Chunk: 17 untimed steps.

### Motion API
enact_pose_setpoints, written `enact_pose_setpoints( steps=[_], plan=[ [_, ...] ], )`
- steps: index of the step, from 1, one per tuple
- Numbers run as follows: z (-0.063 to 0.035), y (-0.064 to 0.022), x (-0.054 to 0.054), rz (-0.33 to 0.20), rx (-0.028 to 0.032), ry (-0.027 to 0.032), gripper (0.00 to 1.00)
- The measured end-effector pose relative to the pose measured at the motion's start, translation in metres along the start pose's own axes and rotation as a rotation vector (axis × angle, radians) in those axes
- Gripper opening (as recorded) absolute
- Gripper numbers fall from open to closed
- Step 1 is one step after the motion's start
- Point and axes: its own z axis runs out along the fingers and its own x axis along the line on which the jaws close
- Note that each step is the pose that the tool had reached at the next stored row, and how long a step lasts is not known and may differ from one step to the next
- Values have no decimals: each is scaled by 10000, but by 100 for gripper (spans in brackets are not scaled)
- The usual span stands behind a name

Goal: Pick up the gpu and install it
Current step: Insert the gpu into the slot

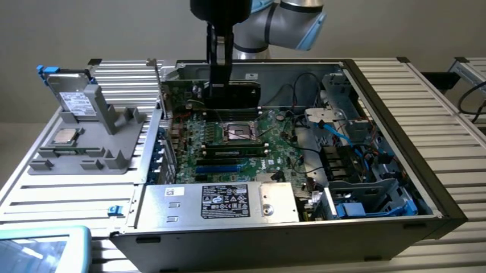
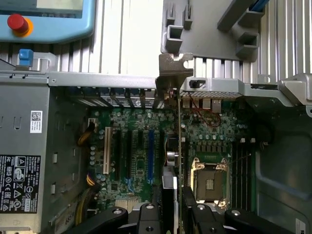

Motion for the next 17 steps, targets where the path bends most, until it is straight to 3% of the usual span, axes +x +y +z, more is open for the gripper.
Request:
enact_pose_setpoints(
  steps=[8,12,17],
  plan=[
    [106,-80,118,-14,4,-231,27],
    [109,-81,118,-14,3,-233,27],
    [195,-87,174,-15,4,-239,27]
  ],
)
